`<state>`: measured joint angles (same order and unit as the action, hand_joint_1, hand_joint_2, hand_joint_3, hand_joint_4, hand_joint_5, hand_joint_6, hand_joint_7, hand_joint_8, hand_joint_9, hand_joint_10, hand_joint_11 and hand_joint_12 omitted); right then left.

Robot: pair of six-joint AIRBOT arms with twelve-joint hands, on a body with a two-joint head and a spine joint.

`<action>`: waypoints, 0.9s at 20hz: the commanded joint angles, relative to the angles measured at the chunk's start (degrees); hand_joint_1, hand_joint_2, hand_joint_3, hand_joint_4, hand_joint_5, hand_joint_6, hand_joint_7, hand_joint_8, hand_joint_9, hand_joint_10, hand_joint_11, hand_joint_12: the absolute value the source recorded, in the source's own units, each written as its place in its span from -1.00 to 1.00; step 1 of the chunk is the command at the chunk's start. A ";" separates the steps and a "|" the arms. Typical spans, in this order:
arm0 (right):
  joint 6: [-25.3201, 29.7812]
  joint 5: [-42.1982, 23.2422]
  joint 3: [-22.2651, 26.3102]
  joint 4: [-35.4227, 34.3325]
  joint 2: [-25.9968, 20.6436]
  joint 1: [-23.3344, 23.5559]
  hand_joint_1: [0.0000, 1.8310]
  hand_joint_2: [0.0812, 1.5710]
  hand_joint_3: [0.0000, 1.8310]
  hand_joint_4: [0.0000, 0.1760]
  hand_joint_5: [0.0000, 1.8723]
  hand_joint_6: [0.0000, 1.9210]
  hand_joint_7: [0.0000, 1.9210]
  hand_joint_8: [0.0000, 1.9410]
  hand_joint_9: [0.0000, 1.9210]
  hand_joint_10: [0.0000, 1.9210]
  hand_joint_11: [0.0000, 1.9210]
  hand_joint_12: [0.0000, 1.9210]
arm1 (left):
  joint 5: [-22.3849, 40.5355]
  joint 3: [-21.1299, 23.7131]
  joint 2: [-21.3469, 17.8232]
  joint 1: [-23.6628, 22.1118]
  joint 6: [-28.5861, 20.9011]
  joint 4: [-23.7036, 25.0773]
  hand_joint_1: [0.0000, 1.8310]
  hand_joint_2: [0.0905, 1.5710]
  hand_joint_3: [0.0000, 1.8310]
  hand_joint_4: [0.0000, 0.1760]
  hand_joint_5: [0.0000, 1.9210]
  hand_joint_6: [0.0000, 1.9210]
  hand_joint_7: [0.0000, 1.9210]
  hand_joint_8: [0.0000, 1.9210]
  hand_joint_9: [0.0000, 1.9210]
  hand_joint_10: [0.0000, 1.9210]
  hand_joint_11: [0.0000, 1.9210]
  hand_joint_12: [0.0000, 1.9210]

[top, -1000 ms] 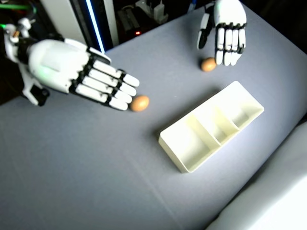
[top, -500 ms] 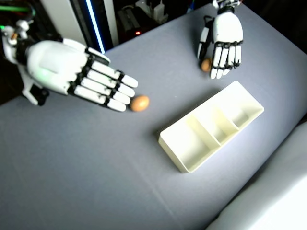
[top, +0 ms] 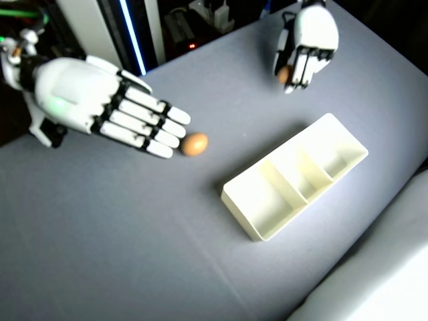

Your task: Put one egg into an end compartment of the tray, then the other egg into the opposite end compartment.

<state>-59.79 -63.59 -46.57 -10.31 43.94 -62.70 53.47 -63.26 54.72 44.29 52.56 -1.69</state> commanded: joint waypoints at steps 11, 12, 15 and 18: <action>0.51 -7.83 -0.75 -0.04 1.28 0.18 -0.87 0.67 -0.98 -1.00 -1.00 -1.00 -1.00 -1.00 -1.00 -1.00 -1.00 -1.00 | -15.70 -17.72 12.96 -20.55 2.13 -5.02 0.19 0.53 -0.99 -1.00 -0.20 0.39 0.03 1.00 0.24 1.00 0.40 1.00; 0.68 -7.82 -0.93 -0.01 1.73 0.18 -0.87 0.66 -0.98 -1.00 -1.00 -1.00 -1.00 -1.00 -1.00 -1.00 -1.00 -1.00 | -17.98 -19.82 14.56 -20.94 2.20 -6.64 0.24 0.60 -0.95 -1.00 -0.33 0.56 -0.26 0.76 0.12 1.00 0.27 1.00; 0.93 -7.63 -1.07 0.04 1.97 0.18 -0.87 0.66 -0.98 -1.00 -1.00 -1.00 -1.00 -1.00 -1.00 -1.00 -1.00 -1.00 | -22.51 -24.17 18.18 -22.31 2.20 -8.27 0.36 0.63 -1.00 -1.00 -0.69 0.27 -0.32 0.64 -0.17 0.79 -0.08 1.00; 1.11 -7.38 -1.24 0.58 2.12 0.35 -0.65 0.61 -1.00 -1.00 -1.00 -1.00 -1.00 -1.00 -1.00 -1.00 -0.99 -0.99 | -23.73 -25.45 19.46 -22.35 2.20 -8.85 -0.21 0.54 -1.00 -0.28 -1.00 -0.34 -0.88 -0.28 -0.95 0.25 -0.97 0.93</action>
<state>-58.96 -64.31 -47.59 -9.98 46.09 -62.81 23.35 -88.51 74.50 22.61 54.70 -10.76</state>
